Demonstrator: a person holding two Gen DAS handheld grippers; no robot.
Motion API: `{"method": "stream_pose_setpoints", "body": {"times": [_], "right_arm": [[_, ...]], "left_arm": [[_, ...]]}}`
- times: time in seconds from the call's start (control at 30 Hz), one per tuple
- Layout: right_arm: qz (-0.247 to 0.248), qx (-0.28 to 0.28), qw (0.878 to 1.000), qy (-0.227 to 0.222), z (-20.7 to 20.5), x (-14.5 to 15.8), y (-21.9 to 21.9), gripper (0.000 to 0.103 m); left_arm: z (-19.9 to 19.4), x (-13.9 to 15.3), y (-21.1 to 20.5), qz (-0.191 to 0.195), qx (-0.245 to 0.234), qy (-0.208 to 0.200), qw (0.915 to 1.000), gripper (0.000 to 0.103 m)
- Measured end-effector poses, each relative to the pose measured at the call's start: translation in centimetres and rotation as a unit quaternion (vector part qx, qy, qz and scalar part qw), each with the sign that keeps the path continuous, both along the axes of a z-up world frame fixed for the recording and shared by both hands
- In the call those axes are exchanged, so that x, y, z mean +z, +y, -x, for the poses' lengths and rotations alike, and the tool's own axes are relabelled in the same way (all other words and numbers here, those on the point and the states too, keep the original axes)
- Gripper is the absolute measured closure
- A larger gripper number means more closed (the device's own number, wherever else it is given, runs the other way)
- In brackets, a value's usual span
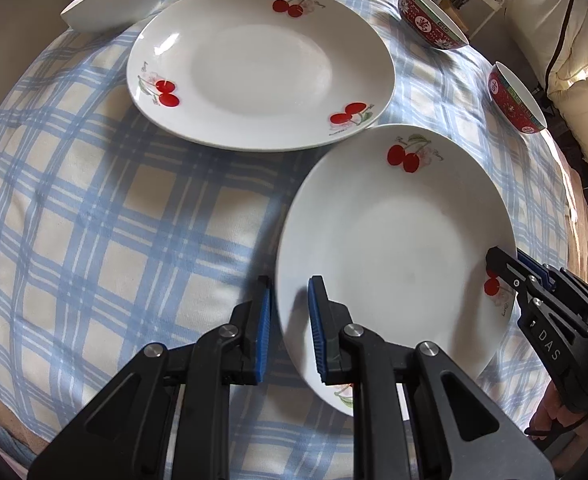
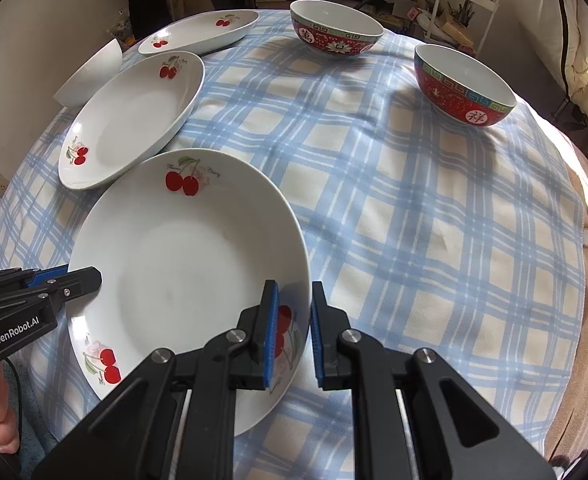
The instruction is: Organize plates and bowls
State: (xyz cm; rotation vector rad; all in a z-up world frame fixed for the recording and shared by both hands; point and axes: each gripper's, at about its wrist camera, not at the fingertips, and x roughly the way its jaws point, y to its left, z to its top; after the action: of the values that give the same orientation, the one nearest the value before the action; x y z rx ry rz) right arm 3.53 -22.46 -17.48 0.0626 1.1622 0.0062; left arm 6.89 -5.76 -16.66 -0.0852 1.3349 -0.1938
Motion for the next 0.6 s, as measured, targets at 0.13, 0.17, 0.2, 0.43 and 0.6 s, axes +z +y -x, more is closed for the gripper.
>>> {"method": "stream_pose_setpoints", "body": {"times": [0.13, 0.17, 0.2, 0.43, 0.6], "right_arm": [[0.011, 0.003, 1.0, -0.002, 0.4, 0.7, 0.0, 0.087], [0.006, 0.001, 1.0, -0.007, 0.5, 1.0, -0.1, 0.087], [0.0, -0.004, 1.0, -0.013, 0.4, 1.4, -0.3, 0.087], [-0.027, -0.01, 0.998, -0.055, -1.7, 3.5, -0.6, 0.052], [-0.024, 0.019, 0.997, -0.072, -3.3, 4.4, 1.1, 0.024]], "left_arm": [[0.1, 1.4, 1.0, -0.01, 0.005, -0.006, 0.9999, 0.081], [0.1, 1.7, 1.2, -0.012, 0.006, -0.007, 0.9999, 0.08], [0.1, 2.0, 1.4, -0.019, 0.006, -0.009, 0.9998, 0.079], [-1.1, 4.6, 3.5, -0.076, 0.033, -0.045, 0.9955, 0.039], [-3.0, 6.4, 5.5, -0.103, 0.039, -0.055, 0.9924, 0.019]]}}
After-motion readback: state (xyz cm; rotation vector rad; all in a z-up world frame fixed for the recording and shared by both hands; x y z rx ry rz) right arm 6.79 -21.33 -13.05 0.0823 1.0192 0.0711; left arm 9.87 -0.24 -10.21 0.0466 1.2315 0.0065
